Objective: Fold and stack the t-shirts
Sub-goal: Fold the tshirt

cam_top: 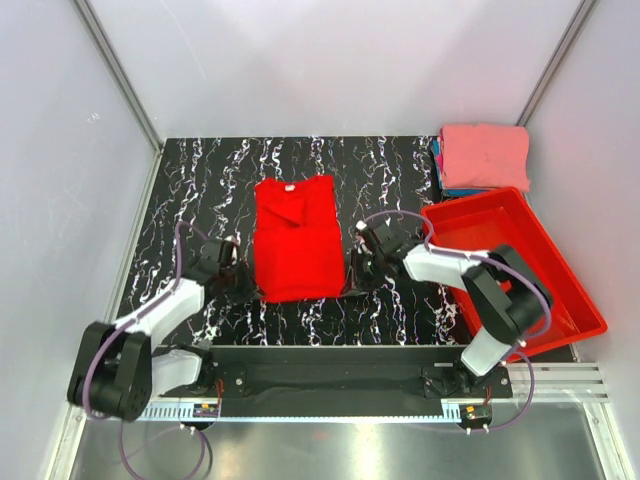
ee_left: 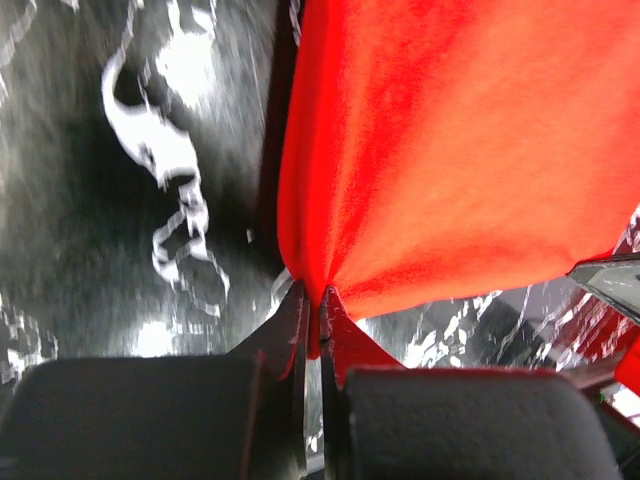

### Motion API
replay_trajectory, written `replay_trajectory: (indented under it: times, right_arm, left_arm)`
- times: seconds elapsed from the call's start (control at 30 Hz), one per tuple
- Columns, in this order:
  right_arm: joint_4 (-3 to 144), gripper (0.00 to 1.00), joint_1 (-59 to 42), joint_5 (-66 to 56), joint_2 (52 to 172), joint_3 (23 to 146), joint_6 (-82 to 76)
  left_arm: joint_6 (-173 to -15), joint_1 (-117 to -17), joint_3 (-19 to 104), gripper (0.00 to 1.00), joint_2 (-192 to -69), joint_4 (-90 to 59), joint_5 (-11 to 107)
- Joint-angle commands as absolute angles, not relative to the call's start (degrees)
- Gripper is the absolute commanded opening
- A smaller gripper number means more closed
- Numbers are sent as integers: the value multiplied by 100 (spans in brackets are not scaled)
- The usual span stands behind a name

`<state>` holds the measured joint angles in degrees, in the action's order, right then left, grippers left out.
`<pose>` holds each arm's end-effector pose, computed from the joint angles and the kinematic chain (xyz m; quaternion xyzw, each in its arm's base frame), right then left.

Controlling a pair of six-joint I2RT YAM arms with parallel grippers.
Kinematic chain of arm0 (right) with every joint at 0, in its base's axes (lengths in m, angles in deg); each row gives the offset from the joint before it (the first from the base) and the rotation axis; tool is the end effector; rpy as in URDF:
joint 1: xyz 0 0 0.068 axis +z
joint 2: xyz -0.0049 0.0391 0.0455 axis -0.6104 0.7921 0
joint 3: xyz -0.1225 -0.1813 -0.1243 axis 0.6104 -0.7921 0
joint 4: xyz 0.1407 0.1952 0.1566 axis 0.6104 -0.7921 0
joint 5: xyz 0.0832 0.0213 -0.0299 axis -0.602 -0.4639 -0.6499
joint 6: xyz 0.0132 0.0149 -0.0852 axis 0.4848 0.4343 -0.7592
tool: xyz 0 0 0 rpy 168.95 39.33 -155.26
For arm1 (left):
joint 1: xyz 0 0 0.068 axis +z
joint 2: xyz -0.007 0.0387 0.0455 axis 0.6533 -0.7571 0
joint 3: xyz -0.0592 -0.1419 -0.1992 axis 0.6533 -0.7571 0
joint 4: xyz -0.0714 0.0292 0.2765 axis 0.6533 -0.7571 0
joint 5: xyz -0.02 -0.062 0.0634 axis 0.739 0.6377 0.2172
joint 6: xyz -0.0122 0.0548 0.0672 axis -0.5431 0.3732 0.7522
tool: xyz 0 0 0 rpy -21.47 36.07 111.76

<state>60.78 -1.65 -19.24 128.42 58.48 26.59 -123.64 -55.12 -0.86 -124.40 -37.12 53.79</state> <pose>0.2693 0.2313 0.0660 -0.0470 0.9453 0.3051 0.1054 0.2417 -0.0814 0.0795 -0.1903 0.9396 -0.2257 0.1732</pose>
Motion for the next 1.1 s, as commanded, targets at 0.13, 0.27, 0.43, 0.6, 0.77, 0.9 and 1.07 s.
replay_trajectory:
  times: [0.13,0.27,0.43,0.6,0.77,0.9,1.07]
  right_arm:
    - [5926,0,220,-1482,11696,5100,2785]
    - [5926,19,228,-1394,11563,4968,2741]
    - [5944,37,220,-1447,11484,5029,2680]
    - [5908,38,220,-1245,11685,5196,2522]
    - [6137,40,220,-1315,11888,5345,2372]
    - [6224,36,220,-1350,12020,5442,2311]
    - [6400,35,220,-1394,11985,5381,2355]
  left_arm:
    - [-12668,-5793,-277,20,-11681,-4360,5313]
    - [-12651,-5925,-197,51,-11586,-4440,5129]
    - [-12537,-5934,-154,61,-11119,-4431,4997]
    - [-12388,-5934,-206,56,-11426,-4177,5049]
    - [-12299,-5934,-224,53,-11734,-3799,5181]
    - [-12238,-5934,-189,50,-11770,-3622,5243]
    - [-12229,-5934,-189,50,-11857,-3491,5286]
